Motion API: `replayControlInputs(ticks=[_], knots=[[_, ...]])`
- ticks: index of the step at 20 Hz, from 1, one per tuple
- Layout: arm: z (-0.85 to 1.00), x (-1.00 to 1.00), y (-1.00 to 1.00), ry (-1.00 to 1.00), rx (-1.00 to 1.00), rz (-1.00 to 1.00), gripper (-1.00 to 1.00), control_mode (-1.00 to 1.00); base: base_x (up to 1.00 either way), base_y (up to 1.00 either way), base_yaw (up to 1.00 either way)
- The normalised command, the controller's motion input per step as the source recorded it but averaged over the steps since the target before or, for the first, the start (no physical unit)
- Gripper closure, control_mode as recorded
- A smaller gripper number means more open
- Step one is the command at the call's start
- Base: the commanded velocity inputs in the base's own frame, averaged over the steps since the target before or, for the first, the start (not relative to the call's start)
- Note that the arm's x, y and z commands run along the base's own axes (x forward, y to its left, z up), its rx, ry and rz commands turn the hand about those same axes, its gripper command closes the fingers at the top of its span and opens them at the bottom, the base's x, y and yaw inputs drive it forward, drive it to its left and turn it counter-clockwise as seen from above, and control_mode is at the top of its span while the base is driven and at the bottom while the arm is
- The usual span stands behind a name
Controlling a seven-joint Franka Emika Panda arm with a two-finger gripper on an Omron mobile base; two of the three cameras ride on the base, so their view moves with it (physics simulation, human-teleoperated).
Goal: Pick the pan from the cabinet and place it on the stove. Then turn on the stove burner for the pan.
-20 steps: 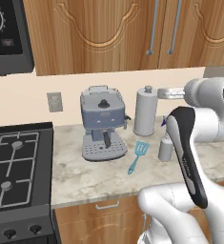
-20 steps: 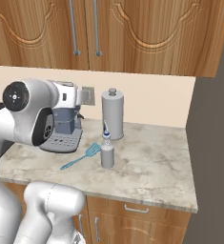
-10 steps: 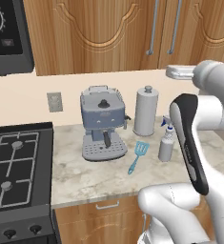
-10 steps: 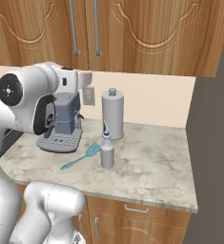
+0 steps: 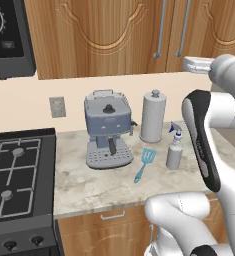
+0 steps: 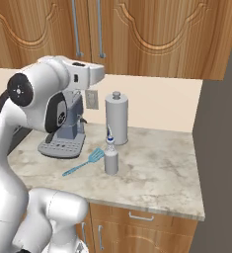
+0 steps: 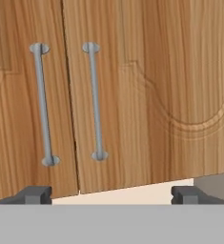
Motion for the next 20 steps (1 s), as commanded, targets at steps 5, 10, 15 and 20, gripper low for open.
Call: replayControlInputs(ticks=[5, 10, 15, 20], knots=[[0.00, 0.45, -0.18, -0.03, 0.01, 0.09, -1.00, -1.00, 0.00, 0.00, 0.00], [0.00, 0.43, -0.10, -0.07, 0.00, 0.15, -1.00, -1.00, 0.00, 0.00, 0.00], [0.00, 0.45, 0.00, -0.06, 0.00, 0.07, -1.00, -1.00, 0.00, 0.00, 0.00], [0.01, 0.35, 0.05, -0.07, 0.00, 0.00, -1.00, -1.00, 0.00, 0.00, 0.00]])
